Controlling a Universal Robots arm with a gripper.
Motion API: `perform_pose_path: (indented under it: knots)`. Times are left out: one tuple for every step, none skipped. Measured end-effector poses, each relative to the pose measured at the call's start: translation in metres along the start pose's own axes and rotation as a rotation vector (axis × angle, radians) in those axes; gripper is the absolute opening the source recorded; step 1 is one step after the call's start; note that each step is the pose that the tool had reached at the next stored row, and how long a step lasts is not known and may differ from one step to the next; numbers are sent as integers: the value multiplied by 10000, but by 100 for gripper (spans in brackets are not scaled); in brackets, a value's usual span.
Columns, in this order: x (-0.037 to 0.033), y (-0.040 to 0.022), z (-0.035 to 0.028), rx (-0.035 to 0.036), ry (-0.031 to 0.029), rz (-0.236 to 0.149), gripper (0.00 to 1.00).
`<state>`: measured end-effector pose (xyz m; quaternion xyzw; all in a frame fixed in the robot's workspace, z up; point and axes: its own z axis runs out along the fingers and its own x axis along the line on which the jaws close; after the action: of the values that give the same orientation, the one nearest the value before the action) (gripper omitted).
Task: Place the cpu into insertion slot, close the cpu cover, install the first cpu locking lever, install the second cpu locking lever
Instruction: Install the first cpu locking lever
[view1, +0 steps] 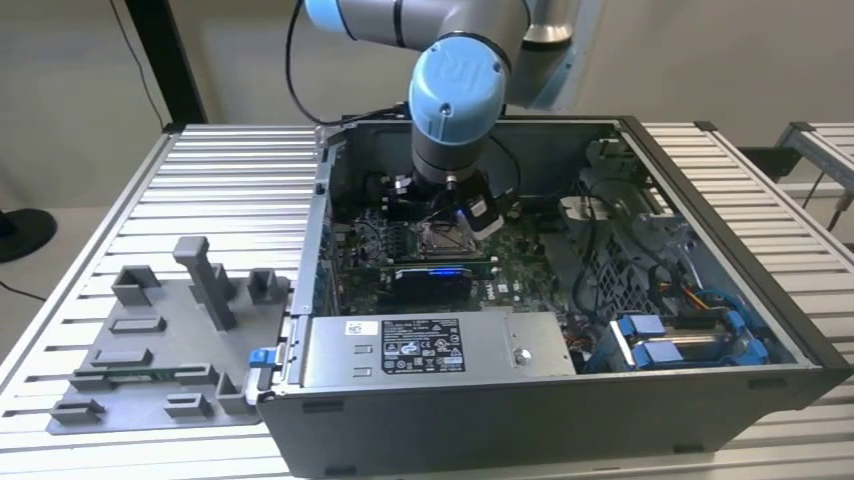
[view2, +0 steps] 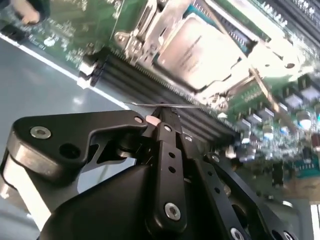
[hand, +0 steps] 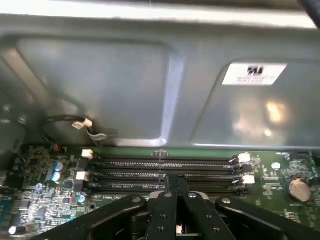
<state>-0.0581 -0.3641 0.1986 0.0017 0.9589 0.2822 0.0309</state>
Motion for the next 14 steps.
perform_pose_path:
  knots:
    - [9, 13, -21, 0, 1, 0, 0]
    - [24, 22, -34, 0, 0, 0, 0]
    - [44, 25, -40, 0, -1, 0, 0]
    - [73, 25, -42, -3, -2, 0, 0]
    - [110, 26, -45, -1, -1, 1, 0]
    - [155, 27, -47, -1, -1, 0, 0]
    - [201, 27, -51, 2, -4, -2, 0]
    - [238, 26, -53, 11, -6, -3, 0]
    - [257, 19, -57, 20, -5, -3, 0]
    - [265, 4, -63, 34, -4, -5, 0]
    - [267, -8, -66, 65, -2, -7, 0]
    - [268, -17, -65, 98, -3, -8, 0]
    - [268, -25, -62, 136, -5, -10, 0]
    - [269, -29, -59, 186, -2, -12, 0]
